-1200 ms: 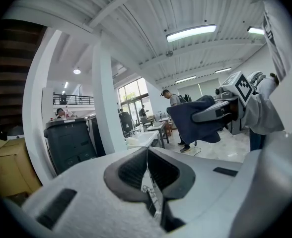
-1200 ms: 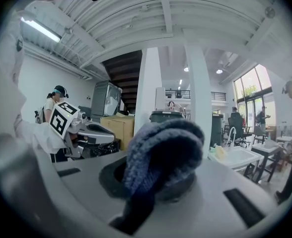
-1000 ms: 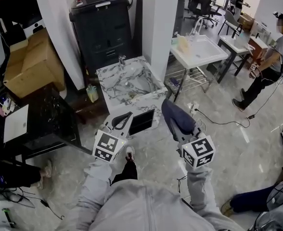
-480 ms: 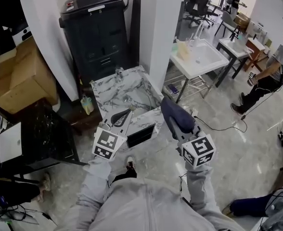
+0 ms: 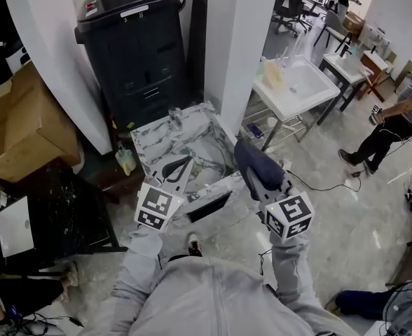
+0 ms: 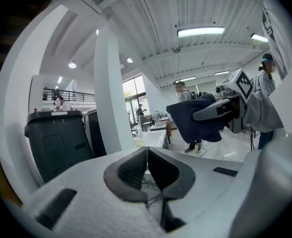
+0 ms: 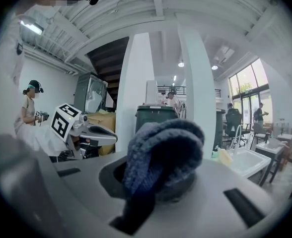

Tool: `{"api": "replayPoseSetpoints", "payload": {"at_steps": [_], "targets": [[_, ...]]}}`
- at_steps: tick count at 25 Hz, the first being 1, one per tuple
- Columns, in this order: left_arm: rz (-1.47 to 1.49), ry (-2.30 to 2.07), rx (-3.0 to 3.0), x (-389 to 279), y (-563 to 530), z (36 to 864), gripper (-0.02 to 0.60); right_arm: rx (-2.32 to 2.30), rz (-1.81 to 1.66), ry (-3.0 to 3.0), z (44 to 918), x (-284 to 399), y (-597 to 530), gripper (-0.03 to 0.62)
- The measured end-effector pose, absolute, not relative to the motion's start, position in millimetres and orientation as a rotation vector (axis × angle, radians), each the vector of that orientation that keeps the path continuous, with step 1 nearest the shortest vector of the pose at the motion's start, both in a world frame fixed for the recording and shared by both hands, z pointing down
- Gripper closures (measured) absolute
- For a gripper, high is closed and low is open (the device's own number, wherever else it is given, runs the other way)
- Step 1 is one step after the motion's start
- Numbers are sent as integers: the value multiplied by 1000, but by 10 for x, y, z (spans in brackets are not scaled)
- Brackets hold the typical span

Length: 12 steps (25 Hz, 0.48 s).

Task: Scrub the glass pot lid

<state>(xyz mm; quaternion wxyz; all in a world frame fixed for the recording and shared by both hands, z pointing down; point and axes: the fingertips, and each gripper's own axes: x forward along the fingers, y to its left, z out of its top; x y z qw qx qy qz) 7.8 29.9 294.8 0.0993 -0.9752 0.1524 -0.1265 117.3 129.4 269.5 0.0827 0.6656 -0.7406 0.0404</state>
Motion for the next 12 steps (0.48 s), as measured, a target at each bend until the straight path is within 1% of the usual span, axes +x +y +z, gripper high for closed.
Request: {"api": "replayPoseSetpoints", "payload": {"at_steps": [12], "targets": [[-398, 414, -2927, 264, -472, 3168, 554, 1969, 202, -2171, 2886, 1319, 511, 539]]}}
